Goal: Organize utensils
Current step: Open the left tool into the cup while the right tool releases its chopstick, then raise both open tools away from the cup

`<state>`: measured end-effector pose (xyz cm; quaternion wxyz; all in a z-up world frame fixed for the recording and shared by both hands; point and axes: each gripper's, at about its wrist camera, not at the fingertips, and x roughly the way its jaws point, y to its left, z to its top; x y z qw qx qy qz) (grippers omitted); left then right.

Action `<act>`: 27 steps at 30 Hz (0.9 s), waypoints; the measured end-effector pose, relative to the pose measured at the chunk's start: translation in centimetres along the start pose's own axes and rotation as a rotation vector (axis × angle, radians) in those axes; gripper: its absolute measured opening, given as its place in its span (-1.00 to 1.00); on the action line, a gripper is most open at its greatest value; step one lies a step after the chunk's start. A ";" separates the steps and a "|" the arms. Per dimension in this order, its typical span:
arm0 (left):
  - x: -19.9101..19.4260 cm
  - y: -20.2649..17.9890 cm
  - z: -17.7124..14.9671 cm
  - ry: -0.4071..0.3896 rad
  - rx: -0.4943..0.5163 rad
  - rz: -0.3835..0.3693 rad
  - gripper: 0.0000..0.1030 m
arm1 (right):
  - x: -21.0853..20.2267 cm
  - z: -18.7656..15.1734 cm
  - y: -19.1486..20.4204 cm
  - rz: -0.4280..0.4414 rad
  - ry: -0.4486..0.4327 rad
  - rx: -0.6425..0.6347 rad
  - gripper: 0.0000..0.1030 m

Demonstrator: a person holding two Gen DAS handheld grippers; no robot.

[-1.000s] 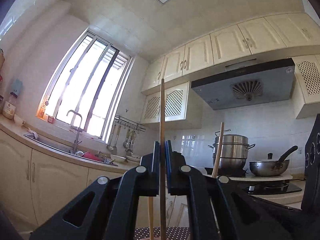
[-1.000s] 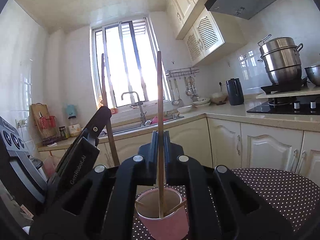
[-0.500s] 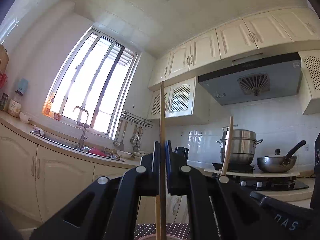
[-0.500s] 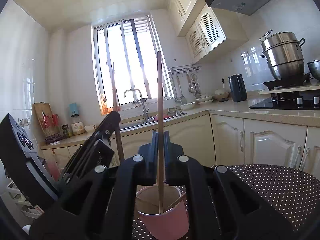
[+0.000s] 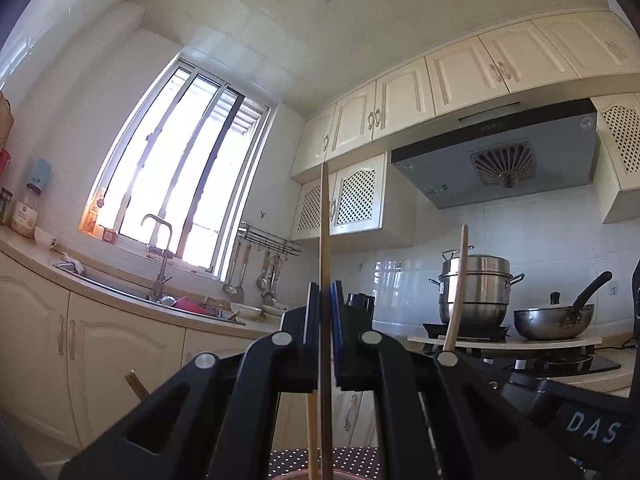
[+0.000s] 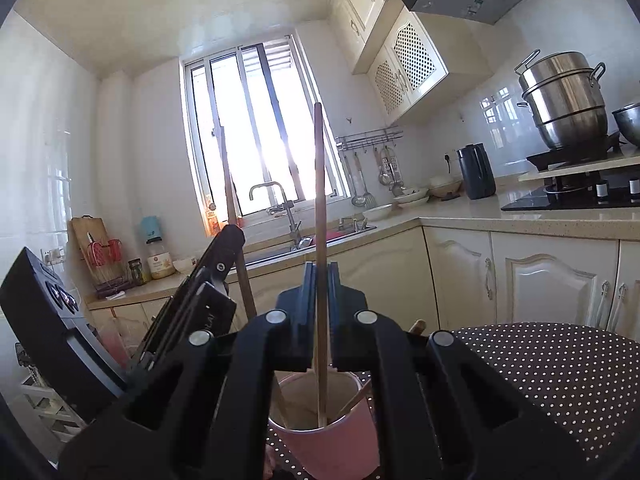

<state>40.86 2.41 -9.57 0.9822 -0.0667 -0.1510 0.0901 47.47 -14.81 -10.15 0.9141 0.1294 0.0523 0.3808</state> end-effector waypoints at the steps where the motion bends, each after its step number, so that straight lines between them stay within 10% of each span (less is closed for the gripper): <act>1: 0.1 0.0 -0.1 0.015 0.002 0.002 -0.89 | 0.1 -0.1 0.1 -0.002 0.005 0.000 -0.89; 3: 0.3 0.0 -0.2 0.043 0.007 -0.003 -0.88 | 0.3 -0.2 0.1 -0.007 0.016 0.003 -0.89; 7: 0.5 0.2 -0.1 0.113 0.009 0.009 -0.27 | 0.4 -0.3 0.1 -0.036 0.037 0.018 -0.87; 27: -3.5 2.3 5.0 0.304 -0.013 -0.111 0.24 | -3.3 1.9 3.8 -0.166 0.063 -0.022 -0.54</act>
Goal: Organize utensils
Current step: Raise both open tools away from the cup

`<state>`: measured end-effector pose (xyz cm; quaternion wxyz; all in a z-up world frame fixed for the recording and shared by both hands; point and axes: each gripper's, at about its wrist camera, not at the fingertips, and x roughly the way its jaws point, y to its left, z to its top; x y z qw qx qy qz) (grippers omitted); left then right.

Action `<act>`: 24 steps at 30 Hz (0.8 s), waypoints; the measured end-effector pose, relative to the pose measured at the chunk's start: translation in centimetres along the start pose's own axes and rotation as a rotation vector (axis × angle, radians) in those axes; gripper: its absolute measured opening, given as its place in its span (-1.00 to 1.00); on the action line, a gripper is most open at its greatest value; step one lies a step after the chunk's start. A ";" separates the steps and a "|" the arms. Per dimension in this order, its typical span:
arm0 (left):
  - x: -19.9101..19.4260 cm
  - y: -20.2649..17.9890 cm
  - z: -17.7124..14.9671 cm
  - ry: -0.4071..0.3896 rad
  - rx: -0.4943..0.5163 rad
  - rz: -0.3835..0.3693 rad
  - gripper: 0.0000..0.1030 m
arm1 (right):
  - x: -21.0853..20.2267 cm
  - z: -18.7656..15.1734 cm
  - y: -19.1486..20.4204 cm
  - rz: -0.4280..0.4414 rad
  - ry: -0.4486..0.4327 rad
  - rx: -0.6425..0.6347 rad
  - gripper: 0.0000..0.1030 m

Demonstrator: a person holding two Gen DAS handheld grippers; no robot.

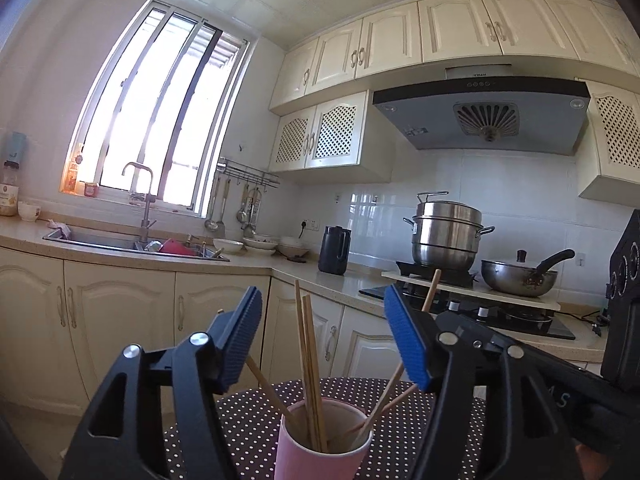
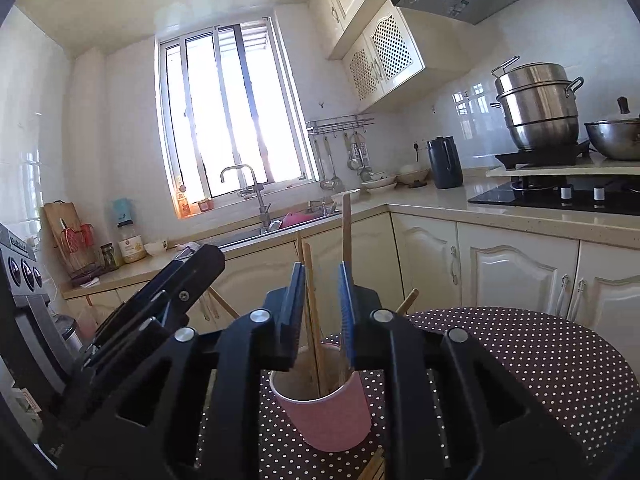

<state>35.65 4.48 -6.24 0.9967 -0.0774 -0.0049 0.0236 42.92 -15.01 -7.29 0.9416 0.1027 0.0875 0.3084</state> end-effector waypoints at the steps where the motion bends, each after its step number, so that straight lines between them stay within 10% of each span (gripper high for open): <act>1: -0.3 0.1 0.2 0.017 -0.001 -0.008 0.25 | -0.3 0.1 0.1 -0.005 0.001 -0.002 -0.51; 5: -1.6 0.5 0.5 0.050 0.006 -0.024 0.28 | -1.8 0.5 0.8 -0.037 -0.010 -0.012 -0.12; 24: -5.4 1.2 0.0 0.212 0.052 -0.033 0.46 | -6.6 -0.5 3.7 -0.079 0.039 -0.038 0.02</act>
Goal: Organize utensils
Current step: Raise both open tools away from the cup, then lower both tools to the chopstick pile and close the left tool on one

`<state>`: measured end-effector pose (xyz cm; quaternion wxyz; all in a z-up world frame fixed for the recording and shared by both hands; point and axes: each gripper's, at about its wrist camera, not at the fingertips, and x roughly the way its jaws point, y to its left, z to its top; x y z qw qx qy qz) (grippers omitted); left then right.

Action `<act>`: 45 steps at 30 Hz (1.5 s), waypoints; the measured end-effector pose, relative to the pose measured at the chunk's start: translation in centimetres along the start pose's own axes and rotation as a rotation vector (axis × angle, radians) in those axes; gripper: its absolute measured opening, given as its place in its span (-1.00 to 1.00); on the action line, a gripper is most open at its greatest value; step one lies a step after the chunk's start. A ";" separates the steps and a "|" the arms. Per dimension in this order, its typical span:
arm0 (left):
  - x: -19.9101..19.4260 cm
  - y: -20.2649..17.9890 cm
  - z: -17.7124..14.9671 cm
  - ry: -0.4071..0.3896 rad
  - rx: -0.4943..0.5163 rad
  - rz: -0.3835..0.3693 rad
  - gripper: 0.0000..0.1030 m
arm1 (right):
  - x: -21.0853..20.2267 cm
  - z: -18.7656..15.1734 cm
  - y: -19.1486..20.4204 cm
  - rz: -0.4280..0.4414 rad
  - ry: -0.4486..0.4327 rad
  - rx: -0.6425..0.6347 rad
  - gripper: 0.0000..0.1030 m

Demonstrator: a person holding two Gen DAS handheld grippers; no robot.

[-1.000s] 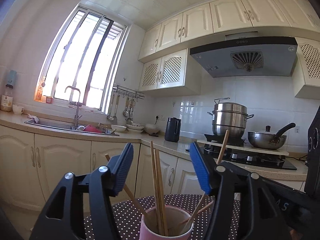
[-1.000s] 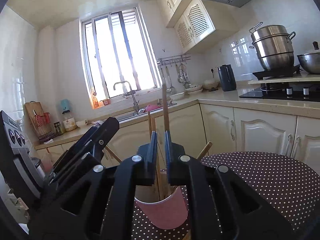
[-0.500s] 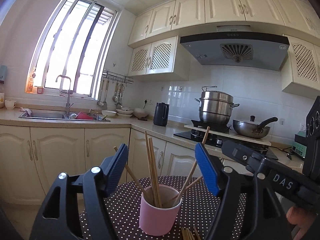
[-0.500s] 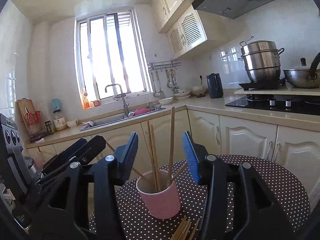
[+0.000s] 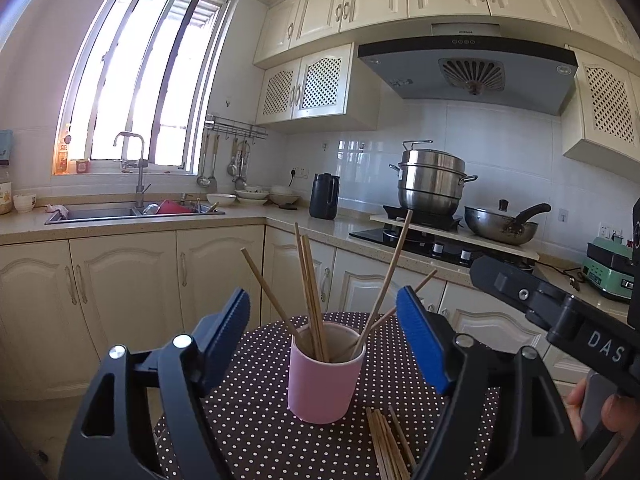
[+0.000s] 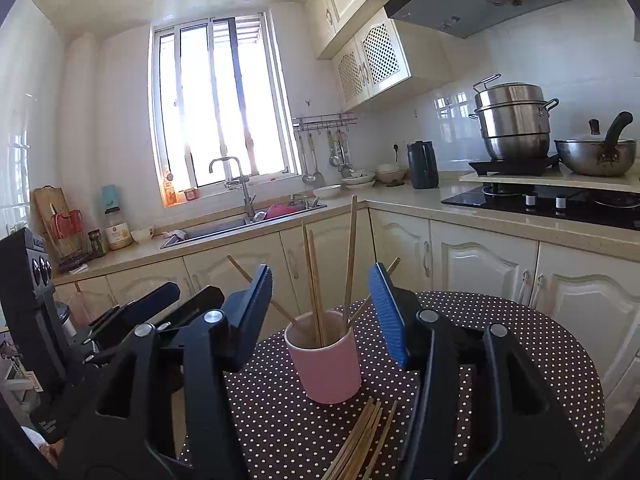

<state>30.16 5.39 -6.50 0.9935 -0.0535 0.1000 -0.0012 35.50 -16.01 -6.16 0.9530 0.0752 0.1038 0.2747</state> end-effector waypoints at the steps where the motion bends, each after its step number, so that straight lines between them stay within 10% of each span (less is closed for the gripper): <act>1: 0.1 0.0 -0.1 0.014 0.004 0.001 0.46 | 0.0 -0.1 0.1 0.000 0.007 0.000 0.02; 14: 1.1 -1.1 -2.6 0.119 0.053 -0.005 0.46 | 0.2 -3.1 -0.4 -0.016 0.104 -0.005 0.03; 45: 9.9 -2.4 -13.1 0.677 0.095 -0.096 0.45 | 3.9 -10.8 -4.2 -0.107 0.476 0.027 0.04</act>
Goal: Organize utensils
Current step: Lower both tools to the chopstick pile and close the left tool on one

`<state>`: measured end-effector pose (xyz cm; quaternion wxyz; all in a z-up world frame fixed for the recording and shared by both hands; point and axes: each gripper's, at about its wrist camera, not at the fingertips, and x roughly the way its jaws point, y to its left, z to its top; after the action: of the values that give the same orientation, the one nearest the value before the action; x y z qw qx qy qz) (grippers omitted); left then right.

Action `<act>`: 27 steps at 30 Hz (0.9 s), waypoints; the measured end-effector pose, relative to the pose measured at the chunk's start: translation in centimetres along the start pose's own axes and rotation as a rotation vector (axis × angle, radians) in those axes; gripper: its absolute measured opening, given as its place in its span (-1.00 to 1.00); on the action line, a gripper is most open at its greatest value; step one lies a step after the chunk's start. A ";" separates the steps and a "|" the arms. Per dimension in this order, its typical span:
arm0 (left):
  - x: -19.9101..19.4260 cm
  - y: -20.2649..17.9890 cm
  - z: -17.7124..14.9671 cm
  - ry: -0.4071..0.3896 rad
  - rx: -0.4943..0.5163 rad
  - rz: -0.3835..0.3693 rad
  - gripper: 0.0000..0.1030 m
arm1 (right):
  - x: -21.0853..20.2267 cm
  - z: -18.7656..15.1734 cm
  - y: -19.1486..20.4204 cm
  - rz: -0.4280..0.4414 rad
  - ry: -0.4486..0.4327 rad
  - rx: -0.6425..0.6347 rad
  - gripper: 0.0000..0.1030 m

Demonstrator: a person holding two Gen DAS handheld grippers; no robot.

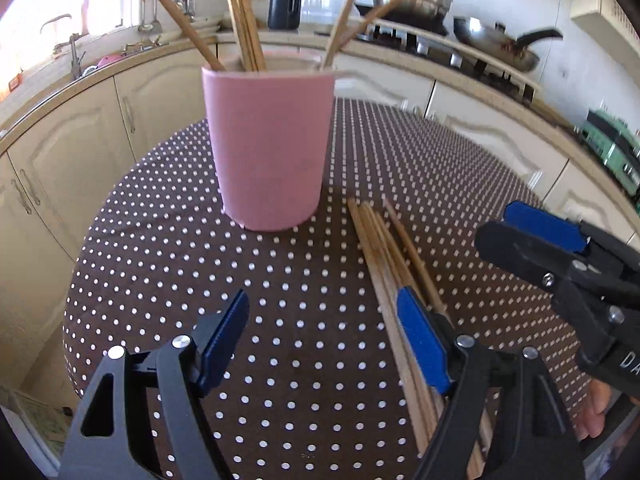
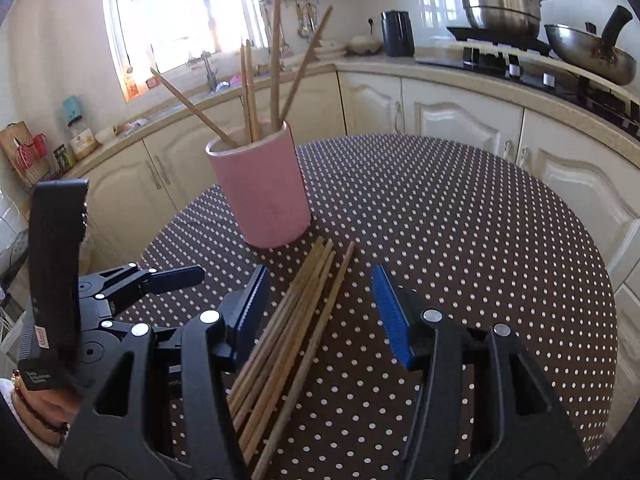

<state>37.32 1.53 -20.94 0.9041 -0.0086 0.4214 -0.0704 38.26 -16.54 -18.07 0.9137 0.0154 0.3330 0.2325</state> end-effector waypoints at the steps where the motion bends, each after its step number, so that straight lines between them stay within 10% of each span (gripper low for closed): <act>1: 0.3 -0.2 -0.1 0.011 0.010 0.009 0.45 | 0.2 -0.1 -0.2 0.001 0.016 0.008 0.04; 24: 1.9 -3.7 0.2 0.112 0.172 0.116 0.44 | 2.2 -0.8 -2.0 -0.032 0.163 0.051 0.04; 27: 1.9 -2.9 0.5 0.126 0.119 0.047 0.08 | 2.6 -1.0 -1.8 -0.030 0.195 0.044 0.03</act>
<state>38.56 -1.61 -21.80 0.8762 0.0596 0.4724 -0.0746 40.15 -17.12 -20.74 0.8797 0.0081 0.4256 0.2119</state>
